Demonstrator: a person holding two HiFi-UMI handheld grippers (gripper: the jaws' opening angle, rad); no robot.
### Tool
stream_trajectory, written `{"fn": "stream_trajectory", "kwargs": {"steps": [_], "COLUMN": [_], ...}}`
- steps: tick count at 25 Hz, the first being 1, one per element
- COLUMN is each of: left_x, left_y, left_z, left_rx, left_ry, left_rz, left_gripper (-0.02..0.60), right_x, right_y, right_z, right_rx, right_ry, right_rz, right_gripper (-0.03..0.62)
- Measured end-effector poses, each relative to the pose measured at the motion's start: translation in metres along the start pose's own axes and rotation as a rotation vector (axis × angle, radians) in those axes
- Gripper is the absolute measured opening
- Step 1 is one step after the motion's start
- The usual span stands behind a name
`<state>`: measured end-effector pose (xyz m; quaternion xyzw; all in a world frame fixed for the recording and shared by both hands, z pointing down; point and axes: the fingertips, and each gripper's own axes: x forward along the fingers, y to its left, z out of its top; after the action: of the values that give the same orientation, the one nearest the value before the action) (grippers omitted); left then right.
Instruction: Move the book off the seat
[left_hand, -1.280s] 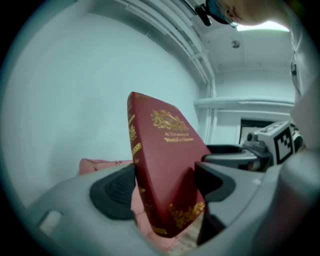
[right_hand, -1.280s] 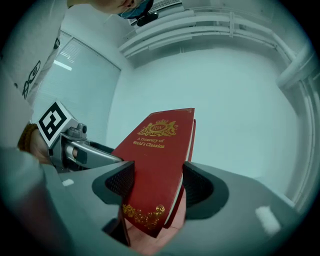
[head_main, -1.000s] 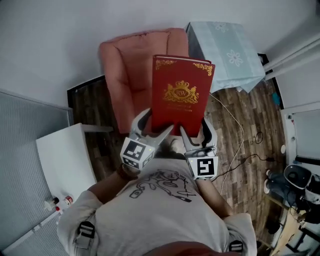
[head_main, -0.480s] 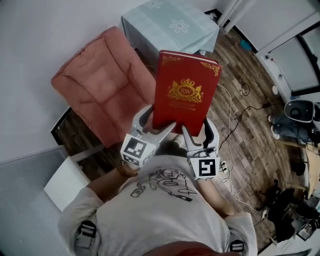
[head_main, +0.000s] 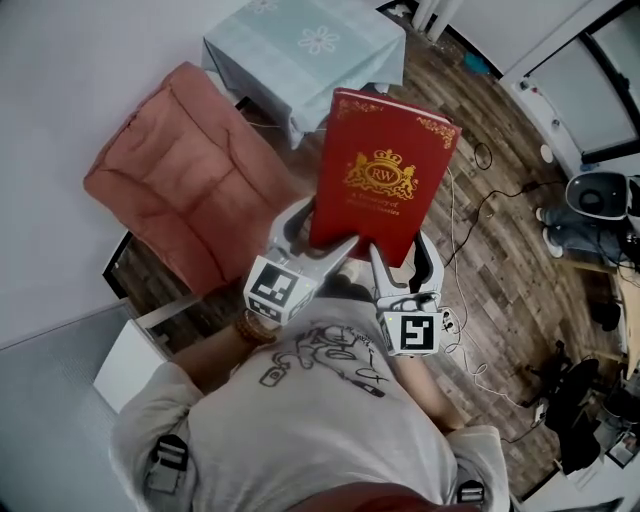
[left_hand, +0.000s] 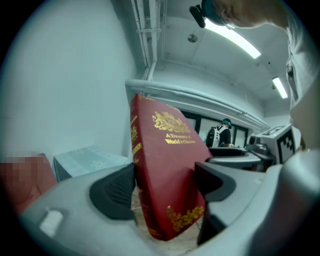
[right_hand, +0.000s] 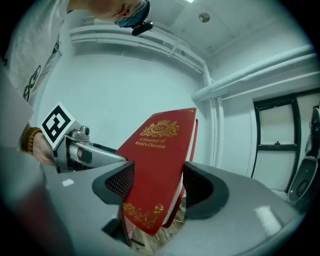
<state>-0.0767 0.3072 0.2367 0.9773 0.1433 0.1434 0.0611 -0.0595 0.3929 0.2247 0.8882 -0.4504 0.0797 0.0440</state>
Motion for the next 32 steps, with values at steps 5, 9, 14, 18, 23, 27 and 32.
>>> {"fn": "stream_trajectory", "kwargs": {"steps": [5,9,14,18,23,27,32], "left_x": [0.079,0.083,0.088,0.091,0.099,0.102,0.153], "left_y": [-0.046,-0.047,-0.046,-0.046,-0.044,-0.041,-0.011], "left_z": [0.024,0.023,0.02,0.017,0.015,0.006,0.034], "left_rx": [0.023,0.019,0.008,-0.002,-0.002,-0.006,-0.018], "left_ry": [0.017,0.005,-0.014,-0.021,-0.033,-0.051,-0.045], "left_rz": [0.004,0.0,-0.006,-0.013,-0.019,-0.019,-0.015], "left_gripper": [0.37,0.37,0.37,0.37,0.37,0.37,0.37], "right_x": [-0.014,-0.014,-0.011,-0.011,-0.009,-0.006,0.045], "right_y": [-0.091,-0.093,-0.098,-0.098,-0.104,-0.104,-0.145], "right_z": [0.004,0.002,0.005,0.002,-0.007,-0.017,0.011], "right_rx": [0.026,0.031,0.028,0.002,-0.007,-0.021,-0.013], "right_ry": [-0.026,-0.046,-0.076,-0.058,-0.039,-0.044,-0.08], "right_rz": [0.002,0.009,-0.021,-0.01,-0.011,-0.008,-0.005], "right_gripper": [0.301,0.301,0.301,0.301,0.301,0.301,0.301]}}
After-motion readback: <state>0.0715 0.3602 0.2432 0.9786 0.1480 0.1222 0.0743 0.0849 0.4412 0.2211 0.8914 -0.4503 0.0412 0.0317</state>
